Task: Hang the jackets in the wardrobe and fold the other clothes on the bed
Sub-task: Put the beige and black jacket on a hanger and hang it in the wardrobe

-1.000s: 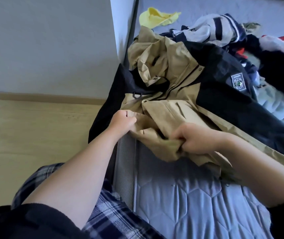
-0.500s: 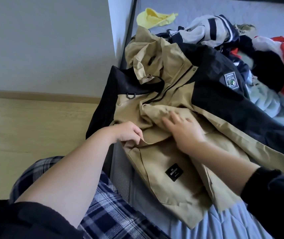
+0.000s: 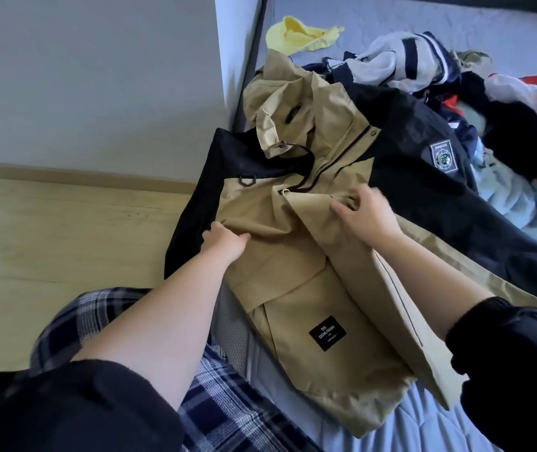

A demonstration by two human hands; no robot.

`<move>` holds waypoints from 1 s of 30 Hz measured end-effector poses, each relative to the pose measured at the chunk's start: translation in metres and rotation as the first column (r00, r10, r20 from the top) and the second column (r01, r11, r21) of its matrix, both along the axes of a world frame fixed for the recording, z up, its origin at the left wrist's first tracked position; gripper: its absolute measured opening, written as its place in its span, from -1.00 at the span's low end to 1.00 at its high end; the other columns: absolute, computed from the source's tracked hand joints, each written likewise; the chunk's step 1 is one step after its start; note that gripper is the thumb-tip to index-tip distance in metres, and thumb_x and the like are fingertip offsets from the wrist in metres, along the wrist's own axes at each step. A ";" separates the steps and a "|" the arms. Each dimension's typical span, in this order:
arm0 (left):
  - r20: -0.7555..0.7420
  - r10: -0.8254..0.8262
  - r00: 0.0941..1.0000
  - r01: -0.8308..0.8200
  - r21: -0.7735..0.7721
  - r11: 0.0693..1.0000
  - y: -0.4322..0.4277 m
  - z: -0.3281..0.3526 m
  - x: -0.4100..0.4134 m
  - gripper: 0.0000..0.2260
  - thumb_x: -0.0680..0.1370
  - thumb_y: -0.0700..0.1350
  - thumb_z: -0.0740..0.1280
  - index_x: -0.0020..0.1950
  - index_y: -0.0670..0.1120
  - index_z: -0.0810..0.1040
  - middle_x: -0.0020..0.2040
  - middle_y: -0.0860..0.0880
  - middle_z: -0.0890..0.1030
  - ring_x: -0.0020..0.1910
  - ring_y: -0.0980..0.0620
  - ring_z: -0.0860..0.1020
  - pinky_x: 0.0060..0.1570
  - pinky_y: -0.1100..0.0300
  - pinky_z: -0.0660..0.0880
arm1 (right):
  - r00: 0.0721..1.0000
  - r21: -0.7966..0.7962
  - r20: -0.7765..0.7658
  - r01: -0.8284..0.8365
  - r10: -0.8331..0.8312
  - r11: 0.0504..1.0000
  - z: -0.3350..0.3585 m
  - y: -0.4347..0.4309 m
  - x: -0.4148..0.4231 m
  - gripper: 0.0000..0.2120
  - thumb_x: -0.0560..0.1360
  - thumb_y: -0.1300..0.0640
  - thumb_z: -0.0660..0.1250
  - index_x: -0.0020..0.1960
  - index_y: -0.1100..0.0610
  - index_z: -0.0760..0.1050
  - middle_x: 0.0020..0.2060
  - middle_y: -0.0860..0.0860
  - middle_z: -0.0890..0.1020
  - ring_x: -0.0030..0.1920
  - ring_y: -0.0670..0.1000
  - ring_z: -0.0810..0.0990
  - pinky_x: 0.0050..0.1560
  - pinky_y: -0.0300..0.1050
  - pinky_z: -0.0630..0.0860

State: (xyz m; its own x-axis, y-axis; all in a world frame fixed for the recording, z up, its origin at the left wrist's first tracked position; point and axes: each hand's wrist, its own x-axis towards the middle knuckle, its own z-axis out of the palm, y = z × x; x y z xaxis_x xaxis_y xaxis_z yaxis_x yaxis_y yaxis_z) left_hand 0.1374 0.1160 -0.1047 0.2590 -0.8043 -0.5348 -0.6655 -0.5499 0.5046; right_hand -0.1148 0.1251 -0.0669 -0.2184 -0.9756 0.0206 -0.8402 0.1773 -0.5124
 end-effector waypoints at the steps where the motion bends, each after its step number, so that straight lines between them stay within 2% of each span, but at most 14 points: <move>1: -0.072 0.082 0.994 -0.081 0.019 0.997 -0.002 -0.003 0.000 -0.32 0.51 0.11 0.35 0.50 -0.09 0.11 0.42 -0.17 0.25 0.31 -0.21 0.37 0.11 0.01 0.38 | 0.997 0.119 0.057 -0.064 0.058 0.991 -0.003 -0.002 0.002 -0.57 0.50 -0.09 0.34 0.26 0.13 0.48 0.13 0.06 0.54 0.13 0.09 0.50 0.03 -0.11 0.43; 4: -0.090 0.159 0.983 -0.156 0.033 0.987 -0.004 -0.012 0.003 -0.18 0.48 0.13 0.38 0.55 0.00 -0.06 0.46 -0.17 0.21 0.35 -0.23 0.33 0.22 -0.07 0.36 | 0.958 0.376 0.041 -0.278 0.284 0.884 -0.017 0.000 0.008 -0.76 0.50 0.03 0.36 0.09 0.15 0.58 -0.04 0.03 0.61 0.03 0.10 0.56 -0.07 -0.14 0.40; 7: -0.139 0.147 0.979 -0.142 0.044 0.989 -0.008 -0.018 0.006 -0.13 0.49 0.06 0.40 0.56 0.02 -0.15 0.44 -0.16 0.30 0.26 -0.20 0.44 0.00 0.02 0.40 | 0.972 0.262 0.070 -0.236 0.226 0.936 -0.023 0.000 0.009 -0.76 0.54 -0.04 0.28 0.04 0.09 0.60 -0.07 0.00 0.59 0.03 0.07 0.55 -0.08 -0.16 0.37; 9: -0.146 0.099 0.984 -0.099 0.007 0.995 -0.011 -0.018 0.008 -0.20 0.52 -0.09 0.37 0.56 0.03 -0.13 0.38 -0.14 0.38 0.11 -0.13 0.49 -0.12 0.10 0.39 | 0.979 0.159 0.124 -0.182 0.163 0.970 -0.025 -0.001 0.012 -0.62 0.50 -0.14 0.31 0.22 0.04 0.50 0.04 -0.04 0.51 0.05 0.00 0.51 -0.02 -0.18 0.39; 11: -0.130 -0.033 0.991 0.021 -0.088 0.996 -0.010 -0.015 0.007 -0.31 0.52 -0.24 0.29 0.56 0.06 0.03 0.35 -0.10 0.41 0.07 -0.08 0.48 -0.18 0.16 0.40 | 0.966 0.180 0.129 -0.245 0.224 0.953 -0.024 0.001 0.020 -0.34 0.44 -0.10 0.40 0.45 -0.06 0.21 0.12 -0.10 0.38 0.08 -0.06 0.45 0.05 -0.17 0.42; 13: 0.008 -0.243 0.970 0.240 -0.186 0.953 -0.009 -0.012 0.006 -0.44 0.52 -0.28 0.24 0.47 0.11 0.30 0.32 -0.04 0.47 0.12 -0.08 0.50 -0.19 0.20 0.43 | 0.922 0.263 -0.039 -0.363 0.386 0.894 -0.024 0.004 0.025 -0.31 0.45 0.07 0.35 0.48 -0.16 0.09 0.14 -0.06 0.41 0.07 0.02 0.50 0.00 -0.14 0.47; 14: 0.135 -0.309 0.941 0.332 -0.200 0.922 -0.009 -0.010 0.007 -0.50 0.51 -0.27 0.23 0.38 0.13 0.42 0.25 -0.03 0.52 0.09 -0.08 0.52 -0.18 0.19 0.45 | 0.879 0.283 -0.175 -0.387 0.444 0.878 -0.023 0.002 0.023 -0.38 0.47 0.13 0.28 0.45 -0.16 0.16 0.14 -0.01 0.46 0.06 0.07 0.53 -0.05 -0.12 0.48; 16: 0.344 -0.310 0.886 0.377 -0.145 0.915 -0.013 -0.004 0.011 -0.64 0.48 -0.24 0.25 0.20 0.09 0.57 0.06 -0.02 0.58 -0.09 -0.07 0.51 -0.21 0.17 0.46 | 0.835 0.225 -0.423 -0.280 0.352 0.933 -0.013 -0.009 0.016 -0.56 0.46 0.15 0.21 0.32 -0.08 0.38 0.05 0.02 0.56 -0.01 0.11 0.56 -0.20 -0.14 0.42; 18: 0.439 -0.299 0.847 0.347 -0.032 0.937 -0.017 0.001 0.016 -0.80 0.47 -0.19 0.27 0.04 -0.02 0.61 -0.12 -0.03 0.57 -0.25 -0.05 0.48 -0.30 0.18 0.42 | 0.856 0.286 -0.462 -0.102 0.231 0.953 -0.002 -0.020 0.007 -0.70 0.43 0.15 0.19 0.12 0.01 0.53 -0.09 0.02 0.59 -0.13 0.10 0.55 -0.31 -0.17 0.35; 21: 0.477 -0.291 0.829 0.348 -0.033 0.937 -0.027 0.003 0.018 -0.84 0.50 -0.10 0.24 -0.10 -0.10 0.60 -0.19 -0.04 0.54 -0.30 -0.05 0.46 -0.32 0.19 0.38 | 0.853 0.470 -0.411 -0.105 0.323 0.876 0.008 -0.032 0.012 -0.76 0.42 0.17 0.16 -0.01 0.08 0.56 -0.20 0.01 0.54 -0.19 0.08 0.53 -0.36 -0.18 0.37; 23: 0.432 -0.255 0.865 0.369 -0.204 0.907 -0.034 0.003 0.012 -0.78 0.53 -0.08 0.20 0.01 -0.08 0.62 -0.02 -0.03 0.54 -0.13 -0.06 0.48 -0.22 0.17 0.37 | 0.850 0.443 -0.387 -0.169 0.357 0.881 0.011 -0.036 0.020 -0.78 0.45 0.14 0.13 -0.07 0.09 0.55 -0.23 0.00 0.52 -0.19 0.09 0.52 -0.33 -0.16 0.38; 25: 0.242 -0.268 0.932 0.341 -0.348 0.873 -0.041 0.003 0.002 -0.73 0.55 -0.10 0.19 0.19 0.00 0.58 0.17 0.00 0.48 0.02 -0.02 0.47 -0.11 0.15 0.38 | 0.898 0.330 -0.305 -0.213 0.318 0.919 0.014 -0.042 0.027 -0.78 0.47 0.11 0.11 -0.20 0.09 0.51 -0.25 0.01 0.53 -0.20 0.09 0.51 -0.34 -0.15 0.35; 27: 0.024 -0.291 0.956 0.276 -0.400 0.874 -0.047 0.004 -0.007 -0.67 0.56 -0.13 0.22 0.32 0.03 0.50 0.29 0.01 0.45 0.06 0.02 0.48 0.01 0.14 0.44 | 0.945 0.127 -0.202 -0.234 0.256 0.964 0.016 -0.051 0.035 -0.77 0.47 0.10 0.12 -0.25 0.11 0.49 -0.24 0.00 0.53 -0.20 0.07 0.50 -0.34 -0.15 0.31; 30: -0.246 -0.208 0.947 0.105 -0.375 0.921 -0.056 0.002 -0.016 -0.64 0.58 -0.15 0.22 0.38 0.02 0.43 0.36 0.01 0.45 0.22 0.04 0.47 0.11 0.20 0.37 | 0.965 -0.107 -0.162 -0.223 0.204 0.969 0.019 -0.080 0.041 -0.78 0.50 0.11 0.19 0.06 0.13 0.54 0.02 0.02 0.50 0.06 0.04 0.44 -0.08 -0.13 0.39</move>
State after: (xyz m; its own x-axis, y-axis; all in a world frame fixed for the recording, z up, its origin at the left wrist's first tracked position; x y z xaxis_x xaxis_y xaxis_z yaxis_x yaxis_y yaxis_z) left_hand 0.1215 0.0596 -0.1030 -0.0017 -0.9709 -0.2397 -0.5343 -0.2017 0.8209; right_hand -0.0736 0.0448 -0.0478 0.0096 -0.9871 0.1601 -0.9199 -0.0714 -0.3855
